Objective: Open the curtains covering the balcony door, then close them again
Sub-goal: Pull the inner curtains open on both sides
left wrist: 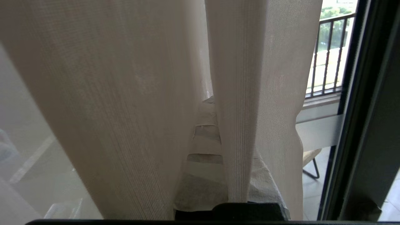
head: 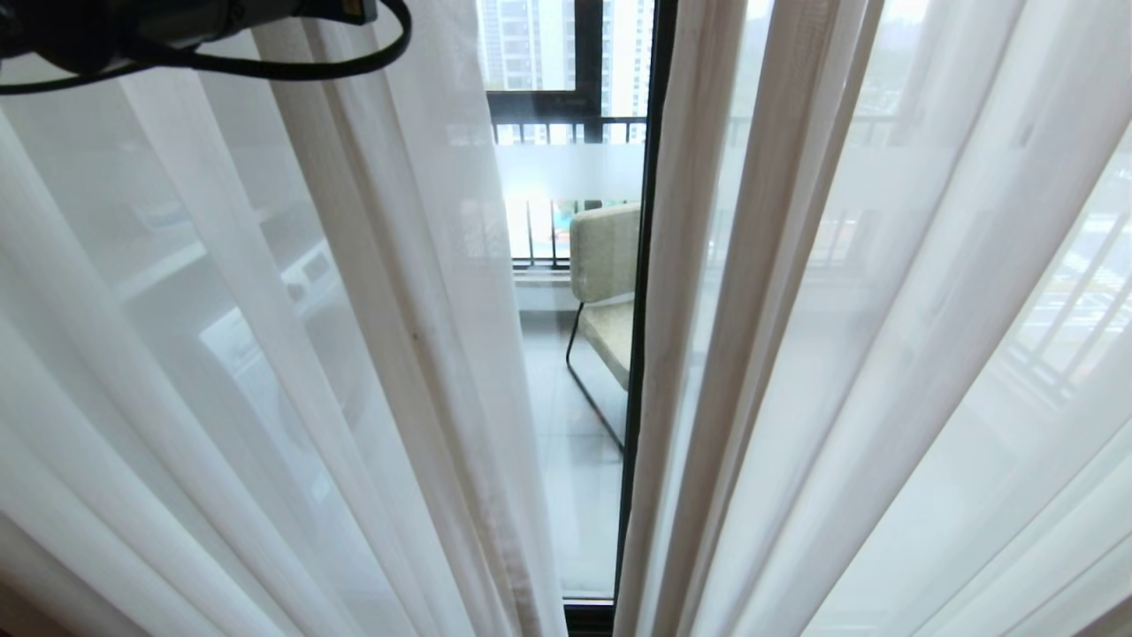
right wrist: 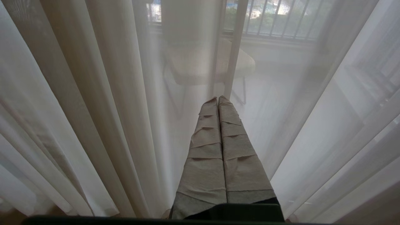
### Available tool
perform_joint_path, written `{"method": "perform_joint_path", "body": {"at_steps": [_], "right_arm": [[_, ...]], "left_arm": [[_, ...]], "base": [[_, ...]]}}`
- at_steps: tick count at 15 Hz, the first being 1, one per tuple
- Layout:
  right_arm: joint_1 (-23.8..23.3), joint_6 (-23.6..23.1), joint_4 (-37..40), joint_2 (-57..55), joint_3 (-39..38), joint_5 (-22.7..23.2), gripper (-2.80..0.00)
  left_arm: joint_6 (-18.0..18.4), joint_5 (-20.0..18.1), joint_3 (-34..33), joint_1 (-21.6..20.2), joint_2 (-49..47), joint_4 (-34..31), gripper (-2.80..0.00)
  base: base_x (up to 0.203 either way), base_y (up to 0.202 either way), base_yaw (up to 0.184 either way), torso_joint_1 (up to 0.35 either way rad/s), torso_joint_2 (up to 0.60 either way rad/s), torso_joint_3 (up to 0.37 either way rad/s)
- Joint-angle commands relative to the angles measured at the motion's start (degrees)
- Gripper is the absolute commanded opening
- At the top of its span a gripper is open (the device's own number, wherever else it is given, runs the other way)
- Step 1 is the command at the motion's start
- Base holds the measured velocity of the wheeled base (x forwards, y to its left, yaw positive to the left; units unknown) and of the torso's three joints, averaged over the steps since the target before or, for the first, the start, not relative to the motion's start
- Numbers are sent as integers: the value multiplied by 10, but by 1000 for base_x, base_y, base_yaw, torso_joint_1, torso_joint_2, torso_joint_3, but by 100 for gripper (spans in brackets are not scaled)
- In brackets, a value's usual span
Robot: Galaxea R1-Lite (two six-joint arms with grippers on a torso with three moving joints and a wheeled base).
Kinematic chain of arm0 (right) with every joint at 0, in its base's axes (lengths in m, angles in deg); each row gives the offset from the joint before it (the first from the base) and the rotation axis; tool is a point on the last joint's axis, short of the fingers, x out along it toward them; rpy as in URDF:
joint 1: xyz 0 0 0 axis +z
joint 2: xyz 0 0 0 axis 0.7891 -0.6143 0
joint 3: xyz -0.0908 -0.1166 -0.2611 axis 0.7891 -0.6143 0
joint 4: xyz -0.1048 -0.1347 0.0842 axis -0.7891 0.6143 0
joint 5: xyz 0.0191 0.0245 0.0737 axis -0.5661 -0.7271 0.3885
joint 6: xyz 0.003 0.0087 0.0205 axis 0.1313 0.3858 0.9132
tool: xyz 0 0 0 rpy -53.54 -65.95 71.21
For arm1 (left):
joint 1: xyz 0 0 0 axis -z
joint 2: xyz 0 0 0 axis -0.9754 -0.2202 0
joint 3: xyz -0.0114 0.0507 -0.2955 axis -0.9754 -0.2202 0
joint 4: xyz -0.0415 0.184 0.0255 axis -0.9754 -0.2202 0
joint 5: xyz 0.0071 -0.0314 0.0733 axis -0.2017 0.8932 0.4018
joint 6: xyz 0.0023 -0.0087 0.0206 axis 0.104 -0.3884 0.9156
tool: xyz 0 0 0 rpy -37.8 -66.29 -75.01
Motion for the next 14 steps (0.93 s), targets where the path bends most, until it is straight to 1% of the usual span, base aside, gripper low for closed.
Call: {"method": "perform_joint_path", "body": {"at_steps": [1, 4, 7, 9, 10, 12, 14], "right_arm": [[0, 0, 0, 0, 0, 1, -280], [0, 0, 0, 0, 0, 1, -280], [0, 0, 0, 0, 0, 1, -280], [0, 0, 0, 0, 0, 1, -280], [0, 0, 0, 0, 0, 1, -280], [0, 0, 0, 0, 0, 1, -280], [0, 0, 0, 0, 0, 1, -280]], "left_arm": [[-3, -1, -12, -53, 23, 26, -280], [-8, -1, -24, -112, 44, 54, -280], [-43, -2, -92, -158, 93, 54, -280], [-64, -3, -139, -180, 122, 54, -280], [-69, -3, -155, -192, 133, 54, -280], [-71, -2, -165, -205, 139, 54, -280], [-73, -3, -163, -207, 139, 54, -280]], "base": [[0, 0, 0, 0, 0, 0], [0, 0, 0, 0, 0, 0], [0, 0, 0, 0, 0, 0], [0, 0, 0, 0, 0, 0], [0, 0, 0, 0, 0, 0], [0, 0, 0, 0, 0, 0], [0, 0, 0, 0, 0, 0]]}}
